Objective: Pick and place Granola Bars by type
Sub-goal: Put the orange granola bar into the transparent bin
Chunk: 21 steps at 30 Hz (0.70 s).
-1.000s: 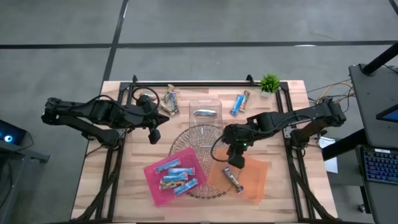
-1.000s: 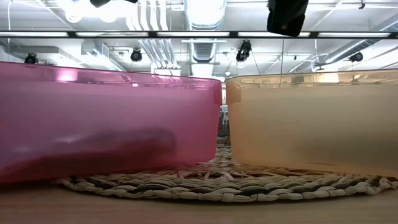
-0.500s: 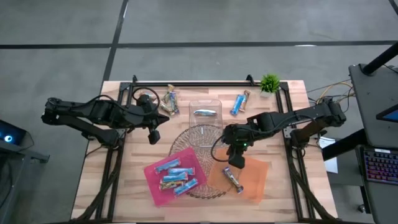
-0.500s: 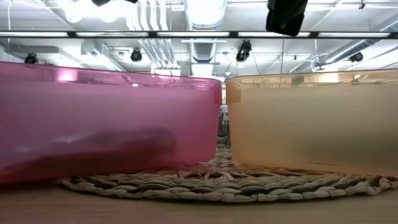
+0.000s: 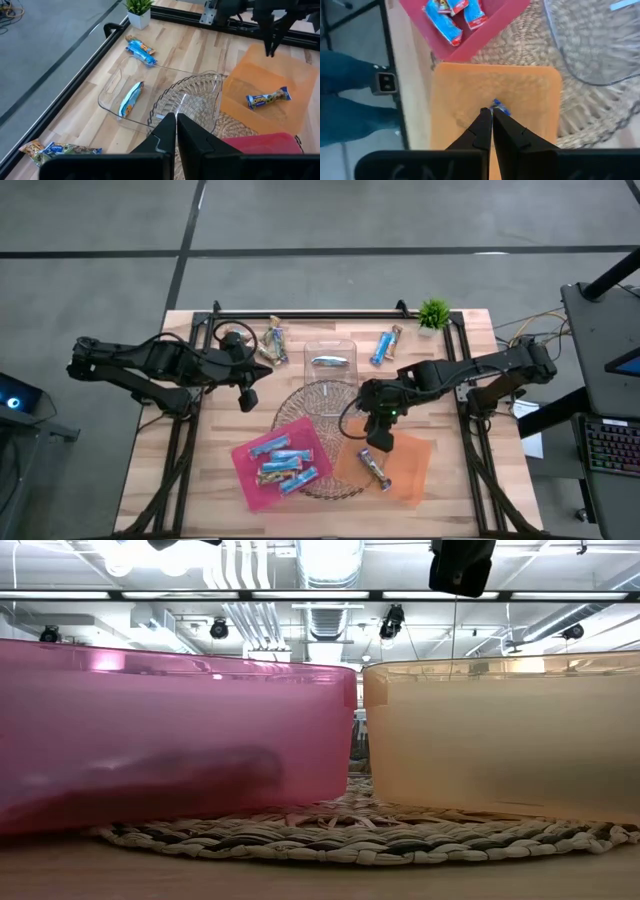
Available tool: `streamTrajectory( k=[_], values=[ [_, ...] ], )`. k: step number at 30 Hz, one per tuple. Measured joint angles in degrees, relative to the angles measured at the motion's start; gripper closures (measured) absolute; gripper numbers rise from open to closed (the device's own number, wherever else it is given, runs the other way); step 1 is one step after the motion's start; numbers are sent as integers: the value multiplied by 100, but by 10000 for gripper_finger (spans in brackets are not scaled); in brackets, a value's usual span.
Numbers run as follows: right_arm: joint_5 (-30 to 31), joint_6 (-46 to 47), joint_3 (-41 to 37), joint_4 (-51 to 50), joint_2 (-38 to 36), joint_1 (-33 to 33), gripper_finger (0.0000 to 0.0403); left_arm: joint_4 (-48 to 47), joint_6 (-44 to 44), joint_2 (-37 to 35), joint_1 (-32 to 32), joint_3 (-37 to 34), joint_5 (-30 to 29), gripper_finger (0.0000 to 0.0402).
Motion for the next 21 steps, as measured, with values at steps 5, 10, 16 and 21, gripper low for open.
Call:
streamTrajectory(
  k=[5, 10, 16, 21],
  values=[
    [448, 275, 0, -15, -158, -42, 394, -2, -47, 0, 0, -2, 0, 401],
    [723, 273, 2, -17, -612, -344, 394, -2, -3, 0, 0, -2, 0, 401],
    [738, 185, 4, -46, -1125, -939, 394, -1, 2, 0, 0, 0, 0, 401],
    [729, -101, 4, -55, -1382, -1451, 394, 0, 135, 0, 0, 0, -69, 401]
  ],
)
